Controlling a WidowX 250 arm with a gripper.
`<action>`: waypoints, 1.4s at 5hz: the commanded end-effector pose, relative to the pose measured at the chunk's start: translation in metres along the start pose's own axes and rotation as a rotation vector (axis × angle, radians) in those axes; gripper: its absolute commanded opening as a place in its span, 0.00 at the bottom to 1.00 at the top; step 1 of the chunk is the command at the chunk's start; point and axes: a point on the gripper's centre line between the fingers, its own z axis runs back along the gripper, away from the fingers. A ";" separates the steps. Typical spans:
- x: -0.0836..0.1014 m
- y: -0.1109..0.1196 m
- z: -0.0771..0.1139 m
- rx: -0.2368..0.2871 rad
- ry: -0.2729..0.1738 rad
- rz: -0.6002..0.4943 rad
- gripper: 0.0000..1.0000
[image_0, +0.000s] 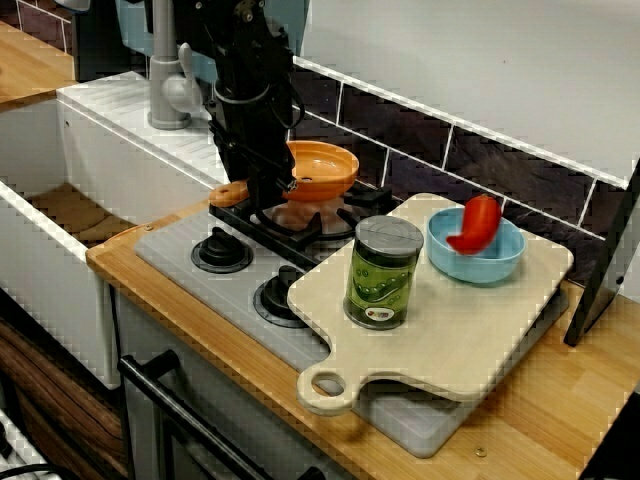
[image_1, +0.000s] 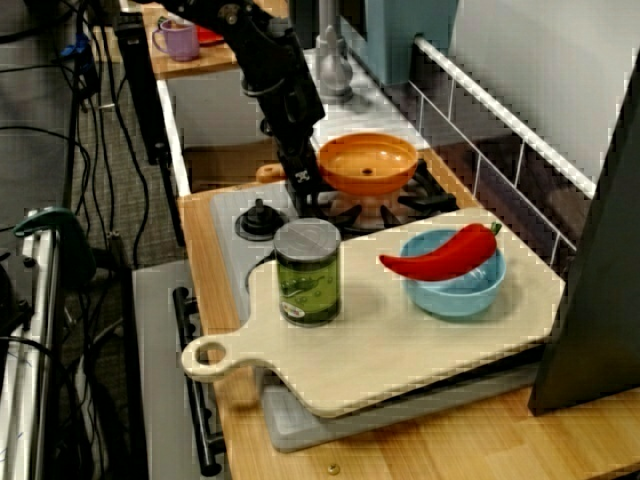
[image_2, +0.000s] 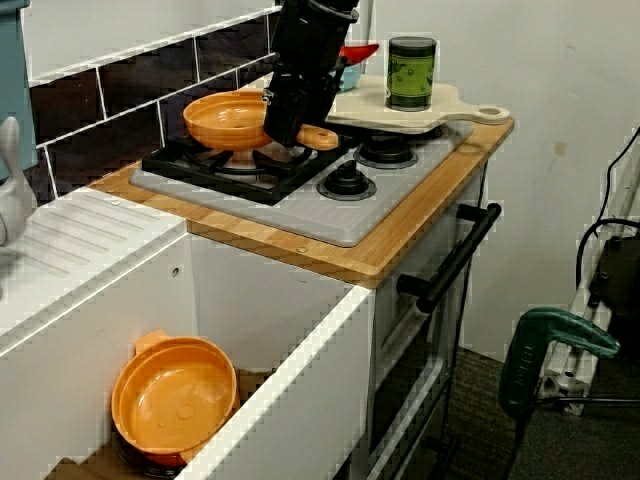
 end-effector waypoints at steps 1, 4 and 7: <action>0.020 0.017 0.032 -0.004 -0.080 0.014 0.00; 0.031 0.028 0.059 -0.041 -0.106 0.034 0.00; 0.036 0.036 0.086 -0.078 -0.128 0.053 0.00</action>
